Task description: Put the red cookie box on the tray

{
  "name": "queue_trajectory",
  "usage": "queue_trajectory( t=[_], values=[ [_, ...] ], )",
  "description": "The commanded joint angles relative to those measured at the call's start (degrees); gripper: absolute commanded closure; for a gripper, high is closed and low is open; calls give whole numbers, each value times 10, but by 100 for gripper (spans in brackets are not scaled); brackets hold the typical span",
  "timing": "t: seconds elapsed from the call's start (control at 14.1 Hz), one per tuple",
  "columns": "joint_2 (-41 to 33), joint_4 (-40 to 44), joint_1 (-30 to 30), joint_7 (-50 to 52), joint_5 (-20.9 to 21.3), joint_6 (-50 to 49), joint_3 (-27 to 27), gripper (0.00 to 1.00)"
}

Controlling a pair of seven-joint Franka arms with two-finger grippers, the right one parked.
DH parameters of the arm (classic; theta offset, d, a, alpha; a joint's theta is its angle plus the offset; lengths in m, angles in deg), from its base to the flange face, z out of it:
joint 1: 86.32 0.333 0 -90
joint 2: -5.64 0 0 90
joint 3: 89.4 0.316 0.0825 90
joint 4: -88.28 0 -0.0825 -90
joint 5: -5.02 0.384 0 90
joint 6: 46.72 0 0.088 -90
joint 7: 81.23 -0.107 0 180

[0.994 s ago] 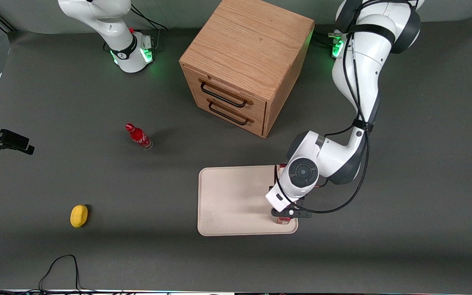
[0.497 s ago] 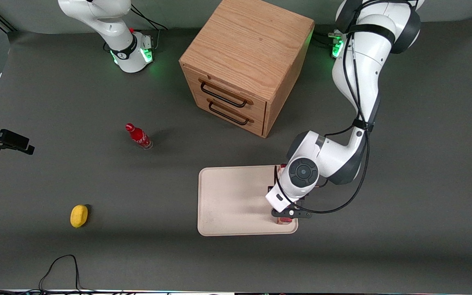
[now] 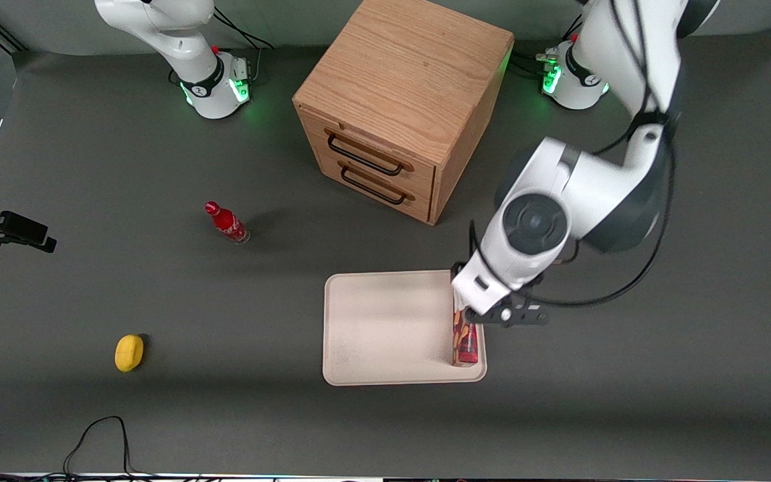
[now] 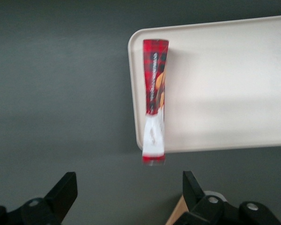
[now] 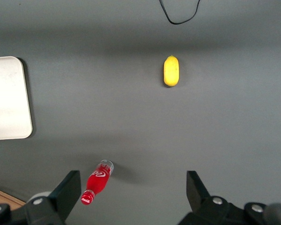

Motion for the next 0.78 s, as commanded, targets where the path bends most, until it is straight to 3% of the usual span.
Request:
queue_trajectory(
  t=[0.0,0.43,0.71],
  values=[
    [-75,-38,5,3,6,-43,3,0],
    [-261,-284,71,-33,12,44,4,0],
    [-309,-339,161,-142,11,47,4,0]
  ],
)
